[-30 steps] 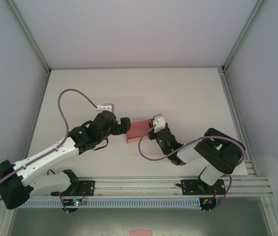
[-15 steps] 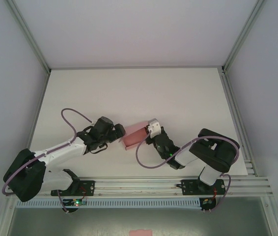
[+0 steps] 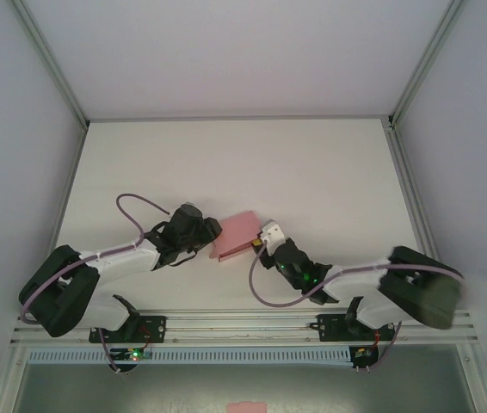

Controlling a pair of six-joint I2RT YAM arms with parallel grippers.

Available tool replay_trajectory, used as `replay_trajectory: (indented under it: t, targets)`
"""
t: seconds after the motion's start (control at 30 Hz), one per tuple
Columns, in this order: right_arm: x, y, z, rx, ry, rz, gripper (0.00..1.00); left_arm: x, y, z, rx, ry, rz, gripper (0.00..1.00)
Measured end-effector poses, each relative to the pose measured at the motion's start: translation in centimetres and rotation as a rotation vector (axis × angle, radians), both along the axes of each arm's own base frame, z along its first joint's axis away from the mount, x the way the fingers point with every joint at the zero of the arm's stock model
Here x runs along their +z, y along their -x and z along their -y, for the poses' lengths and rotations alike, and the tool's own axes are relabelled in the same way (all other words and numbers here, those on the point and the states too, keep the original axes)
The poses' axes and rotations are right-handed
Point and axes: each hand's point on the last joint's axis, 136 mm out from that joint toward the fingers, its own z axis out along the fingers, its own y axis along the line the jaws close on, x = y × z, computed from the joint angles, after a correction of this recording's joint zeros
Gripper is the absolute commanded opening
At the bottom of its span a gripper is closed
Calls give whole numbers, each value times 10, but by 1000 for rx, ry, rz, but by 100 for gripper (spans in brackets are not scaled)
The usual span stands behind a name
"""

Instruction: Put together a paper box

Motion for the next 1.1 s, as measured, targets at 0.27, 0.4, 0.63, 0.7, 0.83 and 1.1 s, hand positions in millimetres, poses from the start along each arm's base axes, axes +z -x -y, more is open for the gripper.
replay_trajectory:
  t: [0.27,0.4,0.63,0.7,0.83,1.1]
  targets:
    - [55,36,36,25,-171,-72,87,-3,-8,0,-19,-48,21,42]
    - [72,24,64,-68,-270,-78,86,-4,-14,4,-57,-82,44,41]
    - [42,-33,60,-131,-239,-349,80,-7,-25,13,-114,-127,69,39]
    - [30,-43,43,-92,-205,-416,78,-7,-27,14,-123,-132,72,39]
    - [-3,-54,25,-50,-152,-529,61,-7,-30,16,-138,-142,81,39]
    - [-44,-55,15,1,-163,-669,26,-10,-32,16,-151,-162,87,35]
